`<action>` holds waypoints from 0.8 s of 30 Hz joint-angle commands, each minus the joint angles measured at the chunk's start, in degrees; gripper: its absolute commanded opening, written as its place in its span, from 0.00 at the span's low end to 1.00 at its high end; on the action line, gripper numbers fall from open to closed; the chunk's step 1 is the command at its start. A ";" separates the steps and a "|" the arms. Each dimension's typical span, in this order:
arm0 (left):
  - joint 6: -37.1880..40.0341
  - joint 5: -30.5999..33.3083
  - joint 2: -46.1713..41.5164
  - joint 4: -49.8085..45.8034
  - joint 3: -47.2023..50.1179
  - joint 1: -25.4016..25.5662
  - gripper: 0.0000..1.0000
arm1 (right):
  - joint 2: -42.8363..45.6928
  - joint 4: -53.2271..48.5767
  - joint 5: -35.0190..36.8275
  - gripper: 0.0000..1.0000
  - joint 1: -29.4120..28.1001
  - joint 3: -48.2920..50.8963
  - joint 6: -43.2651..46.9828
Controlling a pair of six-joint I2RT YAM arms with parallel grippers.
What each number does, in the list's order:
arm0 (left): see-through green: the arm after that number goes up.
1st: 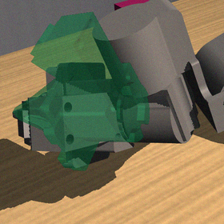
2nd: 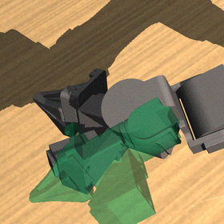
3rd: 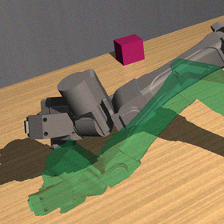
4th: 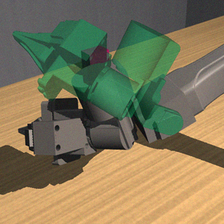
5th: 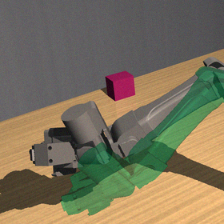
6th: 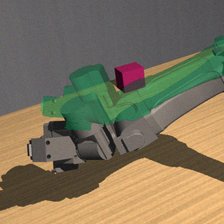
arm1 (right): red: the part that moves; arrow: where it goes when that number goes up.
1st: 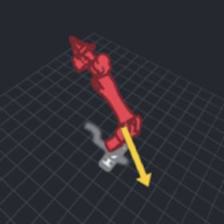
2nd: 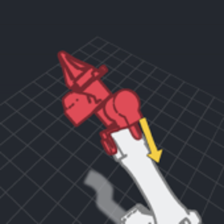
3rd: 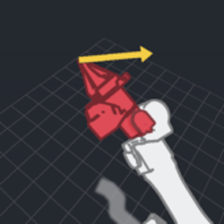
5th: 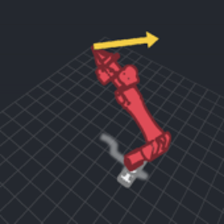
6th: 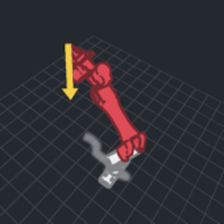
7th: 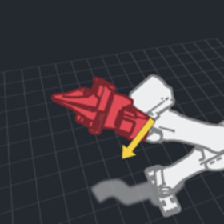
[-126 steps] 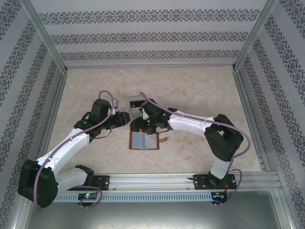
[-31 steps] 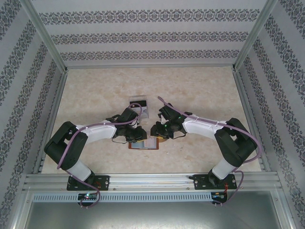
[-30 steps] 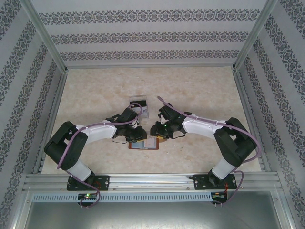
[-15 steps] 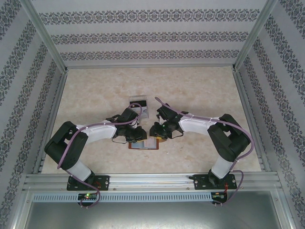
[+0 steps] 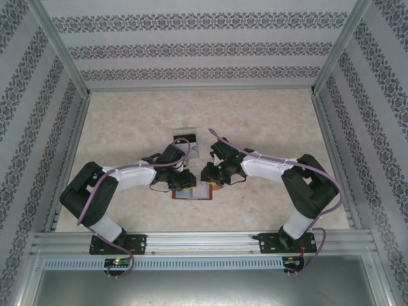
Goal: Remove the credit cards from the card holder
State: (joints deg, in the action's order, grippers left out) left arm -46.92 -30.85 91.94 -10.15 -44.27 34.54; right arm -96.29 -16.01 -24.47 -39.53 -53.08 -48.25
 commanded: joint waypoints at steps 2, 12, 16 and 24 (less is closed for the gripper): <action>1.27 0.58 -0.36 -2.59 -0.68 0.53 0.22 | 0.38 1.39 -0.49 0.31 -0.99 -0.28 -1.28; 1.77 1.04 -0.77 -3.55 -0.99 0.52 0.21 | -4.84 1.63 0.39 0.31 -1.10 0.59 -1.12; 2.73 3.25 -2.21 -5.57 -0.98 0.52 0.22 | -4.17 -0.36 2.53 0.31 -0.99 1.21 -0.44; 1.32 1.22 -3.18 -1.56 0.64 0.18 0.24 | -3.99 -0.54 2.60 0.31 -1.15 1.22 -0.33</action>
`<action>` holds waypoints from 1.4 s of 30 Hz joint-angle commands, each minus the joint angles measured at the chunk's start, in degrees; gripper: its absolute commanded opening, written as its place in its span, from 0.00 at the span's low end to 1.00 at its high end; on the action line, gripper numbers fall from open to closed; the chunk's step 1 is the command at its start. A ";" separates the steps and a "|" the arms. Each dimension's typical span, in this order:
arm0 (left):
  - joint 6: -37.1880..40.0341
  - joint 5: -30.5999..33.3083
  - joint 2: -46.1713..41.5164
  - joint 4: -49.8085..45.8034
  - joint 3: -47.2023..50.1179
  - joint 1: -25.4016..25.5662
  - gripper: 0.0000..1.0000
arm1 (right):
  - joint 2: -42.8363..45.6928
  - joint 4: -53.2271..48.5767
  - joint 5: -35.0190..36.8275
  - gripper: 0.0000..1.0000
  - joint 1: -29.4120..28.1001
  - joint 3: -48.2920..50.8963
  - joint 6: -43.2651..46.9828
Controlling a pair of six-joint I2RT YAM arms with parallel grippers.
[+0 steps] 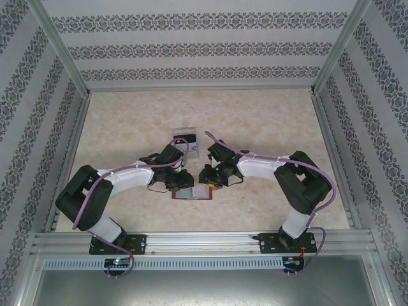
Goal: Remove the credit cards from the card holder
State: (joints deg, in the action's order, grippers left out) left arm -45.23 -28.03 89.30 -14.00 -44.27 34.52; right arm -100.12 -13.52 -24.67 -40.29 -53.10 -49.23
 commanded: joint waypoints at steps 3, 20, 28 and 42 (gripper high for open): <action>-3.65 -5.43 1.56 8.15 2.28 0.12 0.23 | -0.26 -2.85 2.52 0.31 -0.47 1.07 0.60; -4.16 -1.40 1.56 5.69 2.99 0.06 0.21 | 0.20 -2.05 2.26 0.31 -0.75 1.77 -0.21; -6.35 -3.32 3.34 11.57 4.31 0.02 0.19 | -0.22 -2.51 1.82 0.31 -0.93 0.98 0.20; -3.46 -2.24 0.86 7.15 3.30 -0.77 0.08 | 0.63 -2.06 2.37 0.31 -0.82 2.29 -0.07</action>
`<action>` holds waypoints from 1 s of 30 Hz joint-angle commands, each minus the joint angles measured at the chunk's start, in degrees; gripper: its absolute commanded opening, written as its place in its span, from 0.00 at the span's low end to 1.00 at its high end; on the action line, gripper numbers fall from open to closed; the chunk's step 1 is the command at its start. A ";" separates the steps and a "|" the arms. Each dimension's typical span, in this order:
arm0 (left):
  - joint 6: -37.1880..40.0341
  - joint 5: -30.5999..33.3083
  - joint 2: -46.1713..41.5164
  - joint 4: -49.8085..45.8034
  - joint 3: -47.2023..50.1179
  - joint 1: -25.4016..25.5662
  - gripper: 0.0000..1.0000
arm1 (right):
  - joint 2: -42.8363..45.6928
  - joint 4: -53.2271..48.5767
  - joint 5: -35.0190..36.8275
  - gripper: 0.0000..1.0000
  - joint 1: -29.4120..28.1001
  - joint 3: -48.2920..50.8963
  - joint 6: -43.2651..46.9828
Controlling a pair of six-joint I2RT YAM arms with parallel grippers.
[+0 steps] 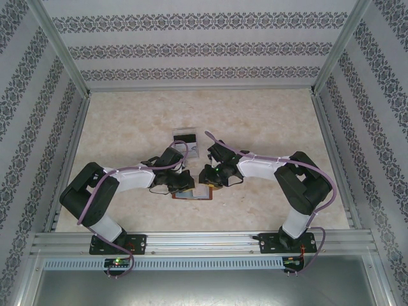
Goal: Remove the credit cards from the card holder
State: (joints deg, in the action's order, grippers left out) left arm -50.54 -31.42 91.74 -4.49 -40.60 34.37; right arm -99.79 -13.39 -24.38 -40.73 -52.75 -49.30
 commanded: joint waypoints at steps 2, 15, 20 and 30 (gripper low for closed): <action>3.48 2.46 -2.97 -5.29 -0.75 -0.78 0.06 | 0.21 -2.47 2.79 0.31 -0.39 2.04 0.13; 11.55 7.21 -7.55 -20.72 -5.59 -2.72 0.04 | -0.24 -2.97 2.60 0.31 -0.23 1.65 0.69; 13.35 8.14 -5.74 -24.92 -8.40 -2.73 0.04 | -0.06 -3.12 2.63 0.31 -0.22 1.42 0.70; 12.74 3.46 -2.97 -22.77 -9.75 -2.14 0.09 | 0.08 -2.81 2.40 0.31 -0.27 1.42 0.63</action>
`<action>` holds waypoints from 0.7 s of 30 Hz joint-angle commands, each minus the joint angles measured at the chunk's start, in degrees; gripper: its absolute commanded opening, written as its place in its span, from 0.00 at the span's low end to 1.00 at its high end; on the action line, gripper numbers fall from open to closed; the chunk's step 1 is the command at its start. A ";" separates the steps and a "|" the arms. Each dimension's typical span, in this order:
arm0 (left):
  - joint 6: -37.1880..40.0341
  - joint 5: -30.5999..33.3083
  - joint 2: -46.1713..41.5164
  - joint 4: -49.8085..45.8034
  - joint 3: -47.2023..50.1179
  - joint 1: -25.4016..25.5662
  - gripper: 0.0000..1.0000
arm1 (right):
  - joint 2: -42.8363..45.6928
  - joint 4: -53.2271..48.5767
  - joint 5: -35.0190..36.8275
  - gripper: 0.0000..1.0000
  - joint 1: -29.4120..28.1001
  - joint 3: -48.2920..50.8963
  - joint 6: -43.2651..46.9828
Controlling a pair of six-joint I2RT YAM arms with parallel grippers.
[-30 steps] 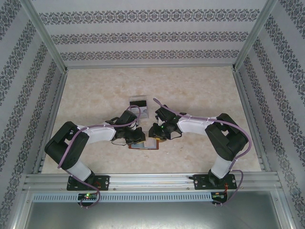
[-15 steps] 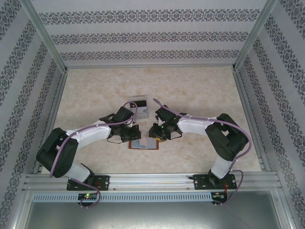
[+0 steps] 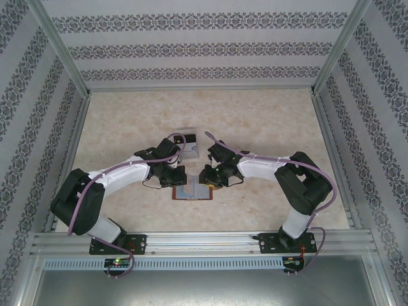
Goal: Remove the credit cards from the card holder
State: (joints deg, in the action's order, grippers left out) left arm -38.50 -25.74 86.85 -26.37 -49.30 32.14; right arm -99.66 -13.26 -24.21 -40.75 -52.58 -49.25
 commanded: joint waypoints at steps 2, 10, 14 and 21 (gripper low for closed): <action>-0.16 -3.84 2.61 0.58 -1.15 0.59 0.11 | -0.11 -3.09 1.96 0.31 -0.27 0.94 0.65; -1.20 -3.92 3.59 1.82 -0.94 1.26 0.12 | 0.07 -3.18 1.90 0.31 -0.73 0.63 0.45; -1.06 -3.61 3.12 1.36 -0.97 1.28 0.08 | 0.55 -3.48 1.95 0.31 -0.77 0.63 0.54; 1.68 -0.55 -0.34 -3.05 -2.90 1.27 0.03 | 3.15 -5.65 2.62 0.31 -0.16 -0.39 1.49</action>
State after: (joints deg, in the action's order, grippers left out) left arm -38.87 -28.27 89.08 -26.46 -50.19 32.95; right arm -98.48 -15.46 -23.46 -40.75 -52.60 -49.08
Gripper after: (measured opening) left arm 0.048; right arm 0.311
